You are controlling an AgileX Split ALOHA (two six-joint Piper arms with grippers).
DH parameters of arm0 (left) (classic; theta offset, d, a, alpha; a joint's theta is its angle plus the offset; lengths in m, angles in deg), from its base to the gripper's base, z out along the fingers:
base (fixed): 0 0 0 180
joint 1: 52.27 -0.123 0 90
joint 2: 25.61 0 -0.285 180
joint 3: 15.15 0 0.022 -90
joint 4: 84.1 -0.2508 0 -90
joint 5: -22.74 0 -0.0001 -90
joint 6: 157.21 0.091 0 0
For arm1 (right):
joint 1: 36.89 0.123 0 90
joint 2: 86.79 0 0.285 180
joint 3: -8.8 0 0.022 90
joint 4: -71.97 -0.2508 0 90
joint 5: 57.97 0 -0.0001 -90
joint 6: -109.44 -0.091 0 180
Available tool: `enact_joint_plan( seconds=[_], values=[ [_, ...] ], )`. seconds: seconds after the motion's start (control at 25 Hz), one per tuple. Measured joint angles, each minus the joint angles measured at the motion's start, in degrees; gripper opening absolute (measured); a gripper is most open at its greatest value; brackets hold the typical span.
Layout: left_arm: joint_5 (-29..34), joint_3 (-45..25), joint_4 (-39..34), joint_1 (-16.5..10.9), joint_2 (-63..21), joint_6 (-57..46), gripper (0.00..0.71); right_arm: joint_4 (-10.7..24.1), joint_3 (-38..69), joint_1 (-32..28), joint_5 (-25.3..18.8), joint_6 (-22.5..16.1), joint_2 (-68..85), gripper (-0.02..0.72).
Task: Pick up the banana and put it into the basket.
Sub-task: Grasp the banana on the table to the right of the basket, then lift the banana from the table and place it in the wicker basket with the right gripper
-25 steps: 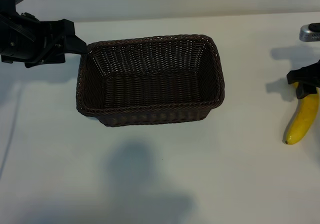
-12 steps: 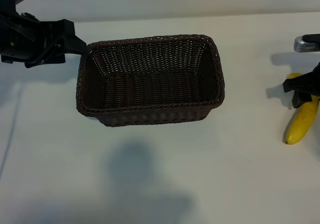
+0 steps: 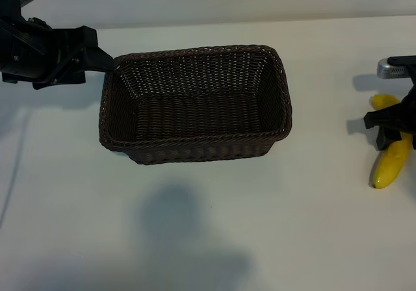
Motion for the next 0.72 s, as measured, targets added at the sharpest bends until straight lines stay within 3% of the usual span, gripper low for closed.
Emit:
enact_joint_plan(
  seconds=[0.2,0.72],
  values=[
    [0.4,0.0,0.0,0.0,0.0,0.1,0.588,0.0,0.0,0.0,-0.1,-0.2,-0.3,0.400],
    [0.5,0.0,0.0,0.0,0.0,0.3,0.588,0.0,0.0,0.0,-1.1,-0.4,-0.3,0.401]
  ],
)
